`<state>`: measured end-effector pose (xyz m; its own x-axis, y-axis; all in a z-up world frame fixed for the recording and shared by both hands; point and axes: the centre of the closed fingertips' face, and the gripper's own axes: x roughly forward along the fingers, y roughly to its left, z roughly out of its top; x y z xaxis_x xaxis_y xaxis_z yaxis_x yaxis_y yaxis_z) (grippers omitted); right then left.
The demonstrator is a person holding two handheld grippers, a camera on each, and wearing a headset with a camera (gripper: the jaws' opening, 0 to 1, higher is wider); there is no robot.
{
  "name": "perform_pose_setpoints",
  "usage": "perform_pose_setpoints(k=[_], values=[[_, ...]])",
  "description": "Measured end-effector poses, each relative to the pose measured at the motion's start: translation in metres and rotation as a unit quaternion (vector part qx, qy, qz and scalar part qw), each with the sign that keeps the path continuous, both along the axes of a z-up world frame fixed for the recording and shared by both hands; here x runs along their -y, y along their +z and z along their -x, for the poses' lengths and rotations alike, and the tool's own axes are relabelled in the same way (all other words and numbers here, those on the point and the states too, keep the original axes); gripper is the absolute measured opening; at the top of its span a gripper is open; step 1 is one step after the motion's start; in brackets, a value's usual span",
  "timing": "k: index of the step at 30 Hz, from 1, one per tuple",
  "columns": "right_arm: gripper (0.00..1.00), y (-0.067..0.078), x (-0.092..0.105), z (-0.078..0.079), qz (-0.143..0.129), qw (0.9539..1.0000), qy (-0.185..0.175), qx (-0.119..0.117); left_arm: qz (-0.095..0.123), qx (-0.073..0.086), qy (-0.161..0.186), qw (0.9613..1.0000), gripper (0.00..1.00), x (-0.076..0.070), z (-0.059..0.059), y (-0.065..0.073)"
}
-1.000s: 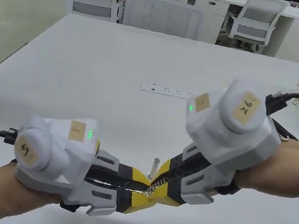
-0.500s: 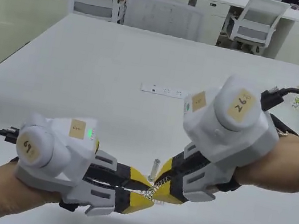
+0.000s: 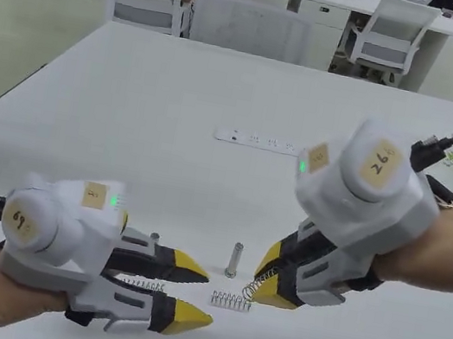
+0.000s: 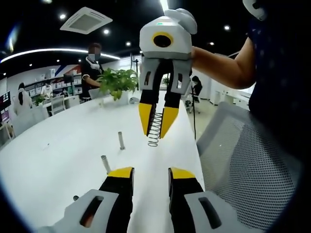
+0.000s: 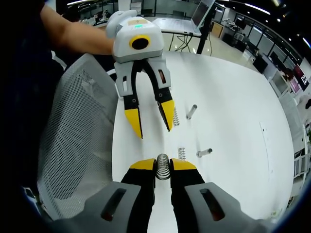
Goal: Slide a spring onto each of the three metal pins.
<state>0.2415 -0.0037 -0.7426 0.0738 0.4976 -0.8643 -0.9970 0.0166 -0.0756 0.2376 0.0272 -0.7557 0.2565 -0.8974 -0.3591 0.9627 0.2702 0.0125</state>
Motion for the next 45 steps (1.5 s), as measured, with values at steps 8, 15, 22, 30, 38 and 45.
perform_pose_setpoints(k=[8, 15, 22, 30, 38, 45], values=[[0.09, 0.001, 0.011, -0.005, 0.004, 0.9999, -0.011, 0.0, 0.013, -0.021, 0.031, 0.9992, 0.34, -0.018, 0.003, 0.001], [0.09, 0.0, 0.021, -0.011, 0.012, 0.9997, -0.021, 0.002, 0.019, -0.035, 0.054, 0.9977, 0.41, -0.032, 0.006, -0.001], [0.09, 0.004, 0.032, -0.019, 0.014, 0.9992, -0.036, 0.003, 0.025, -0.045, 0.084, 0.9952, 0.48, -0.046, 0.008, -0.004], [0.09, 0.008, 0.045, -0.029, 0.023, 0.9985, -0.049, 0.006, 0.034, -0.05, 0.112, 0.9918, 0.52, -0.06, 0.008, -0.008], [0.09, 0.014, 0.057, -0.044, 0.038, 0.9973, -0.061, 0.013, 0.037, -0.05, 0.132, 0.9893, 0.55, -0.069, 0.009, -0.01], [0.09, 0.013, 0.074, -0.063, 0.063, 0.9951, -0.074, 0.018, 0.044, -0.049, 0.146, 0.9871, 0.54, -0.077, 0.008, -0.009]])
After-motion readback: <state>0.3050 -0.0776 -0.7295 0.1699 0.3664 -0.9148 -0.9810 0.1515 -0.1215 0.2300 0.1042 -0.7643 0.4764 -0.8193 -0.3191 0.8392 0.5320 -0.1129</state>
